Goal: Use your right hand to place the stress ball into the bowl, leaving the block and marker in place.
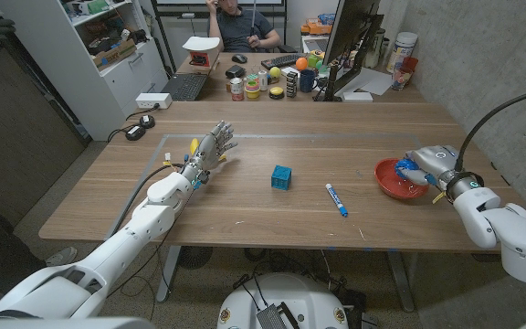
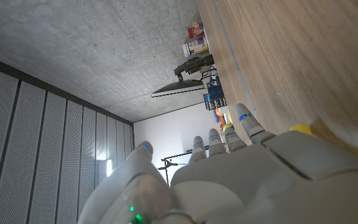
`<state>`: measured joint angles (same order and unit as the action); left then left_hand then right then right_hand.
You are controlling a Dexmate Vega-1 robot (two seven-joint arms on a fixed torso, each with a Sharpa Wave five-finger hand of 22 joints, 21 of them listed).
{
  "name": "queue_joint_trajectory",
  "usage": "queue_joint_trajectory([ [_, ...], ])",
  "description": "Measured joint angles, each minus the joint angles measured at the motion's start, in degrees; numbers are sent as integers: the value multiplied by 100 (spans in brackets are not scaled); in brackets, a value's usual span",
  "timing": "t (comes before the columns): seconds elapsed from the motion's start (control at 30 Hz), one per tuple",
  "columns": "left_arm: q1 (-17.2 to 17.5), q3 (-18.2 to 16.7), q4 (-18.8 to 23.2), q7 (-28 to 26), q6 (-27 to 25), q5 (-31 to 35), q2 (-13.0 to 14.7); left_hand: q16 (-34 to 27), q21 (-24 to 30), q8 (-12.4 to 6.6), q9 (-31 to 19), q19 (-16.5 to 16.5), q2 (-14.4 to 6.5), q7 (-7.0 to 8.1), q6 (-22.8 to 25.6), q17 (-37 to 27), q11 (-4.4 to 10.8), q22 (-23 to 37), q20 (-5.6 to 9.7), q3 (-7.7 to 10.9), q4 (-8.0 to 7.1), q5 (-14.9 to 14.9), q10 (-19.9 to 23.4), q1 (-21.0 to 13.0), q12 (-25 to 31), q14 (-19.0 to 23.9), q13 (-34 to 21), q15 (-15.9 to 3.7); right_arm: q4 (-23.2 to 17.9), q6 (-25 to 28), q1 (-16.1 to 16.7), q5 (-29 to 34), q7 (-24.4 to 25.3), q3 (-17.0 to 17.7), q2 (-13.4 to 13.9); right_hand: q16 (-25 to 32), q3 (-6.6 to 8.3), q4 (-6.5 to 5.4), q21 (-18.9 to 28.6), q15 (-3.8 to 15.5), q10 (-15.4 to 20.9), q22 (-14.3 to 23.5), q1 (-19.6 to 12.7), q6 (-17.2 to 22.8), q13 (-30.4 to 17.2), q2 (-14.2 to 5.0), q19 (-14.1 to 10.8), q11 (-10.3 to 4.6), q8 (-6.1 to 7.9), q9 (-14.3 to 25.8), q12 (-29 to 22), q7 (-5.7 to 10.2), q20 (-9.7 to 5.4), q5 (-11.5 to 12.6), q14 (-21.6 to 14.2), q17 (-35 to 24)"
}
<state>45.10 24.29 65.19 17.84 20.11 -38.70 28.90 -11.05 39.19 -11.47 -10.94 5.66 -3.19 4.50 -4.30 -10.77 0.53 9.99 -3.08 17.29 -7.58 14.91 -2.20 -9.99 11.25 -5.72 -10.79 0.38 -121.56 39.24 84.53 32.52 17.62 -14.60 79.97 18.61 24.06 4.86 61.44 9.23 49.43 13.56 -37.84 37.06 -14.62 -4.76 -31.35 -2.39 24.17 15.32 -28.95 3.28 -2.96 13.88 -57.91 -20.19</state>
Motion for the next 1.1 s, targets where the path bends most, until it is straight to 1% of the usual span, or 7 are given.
queue_joint_trajectory([
  [0.4,53,-51,67,-27,0,-20,70,0,0,0,0,0,0,0,0,0,0,0,0,0,0,0,0,0,0,0,0,0,218,-158,-712,236,-278,-628,-395,-5,0,0,0,-1,0,-55,0,0,0,0,21,0,25,-19,0,0,19,-4,-1,0],
  [0.7,46,-65,25,-19,-4,-31,80,0,-21,0,0,0,0,0,0,0,0,0,0,-23,24,0,0,0,0,0,0,0,297,-198,-1008,398,-499,-881,-514,-176,-57,-58,-44,-62,-70,-155,-16,-43,52,16,115,-70,-6,-26,79,43,8,-23,166,27],
  [0.77,36,-66,15,-12,-5,-32,80,0,-21,0,0,0,0,0,0,0,0,0,0,-23,24,0,0,0,0,0,0,0,314,-200,-1100,441,-616,-957,-544,-253,-79,-79,-61,-92,-107,-182,-13,-107,53,13,176,-107,-36,-43,113,77,31,-16,282,52],
  [0.83,26,-68,2,-7,-5,-32,80,0,-34,0,0,0,0,0,0,0,0,0,0,-23,24,0,0,0,0,0,0,0,318,-200,-1142,462,-703,-988,-553,-340,-75,-131,-67,-127,-173,-208,-12,-191,71,12,217,-163,-69,-56,179,38,73,12,395,79],
  [0.97,14,-70,-17,-7,-5,-32,80,0,-43,0,0,0,0,0,0,0,0,0,0,-23,24,0,0,0,0,0,0,0,321,-191,-1185,495,-860,-1020,-563,-529,-120,-181,-88,-212,-405,-238,4,-409,117,-4,293,-137,-162,-88,285,28,149,36,679,145],
  [1.07,8,-71,-26,11,-5,-34,79,0,-43,0,0,0,0,0,0,0,0,0,0,-23,24,0,0,0,0,0,0,0,313,-190,-1327,496,-867,-1125,-574,-693,-221,-277,-134,-291,-703,-265,36,-636,177,-17,404,-79,-278,-136,432,13,255,45,992,199],
  [1.1,5,-71,-29,13,-5,-34,79,0,-43,0,0,0,0,0,0,0,0,0,0,-23,24,6,0,0,0,0,0,0,298,-190,-1354,496,-867,-1141,-572,-729,-273,-302,-169,-326,-799,-277,142,-719,194,9,464,-68,-315,-155,480,3,277,68,1096,210],
])
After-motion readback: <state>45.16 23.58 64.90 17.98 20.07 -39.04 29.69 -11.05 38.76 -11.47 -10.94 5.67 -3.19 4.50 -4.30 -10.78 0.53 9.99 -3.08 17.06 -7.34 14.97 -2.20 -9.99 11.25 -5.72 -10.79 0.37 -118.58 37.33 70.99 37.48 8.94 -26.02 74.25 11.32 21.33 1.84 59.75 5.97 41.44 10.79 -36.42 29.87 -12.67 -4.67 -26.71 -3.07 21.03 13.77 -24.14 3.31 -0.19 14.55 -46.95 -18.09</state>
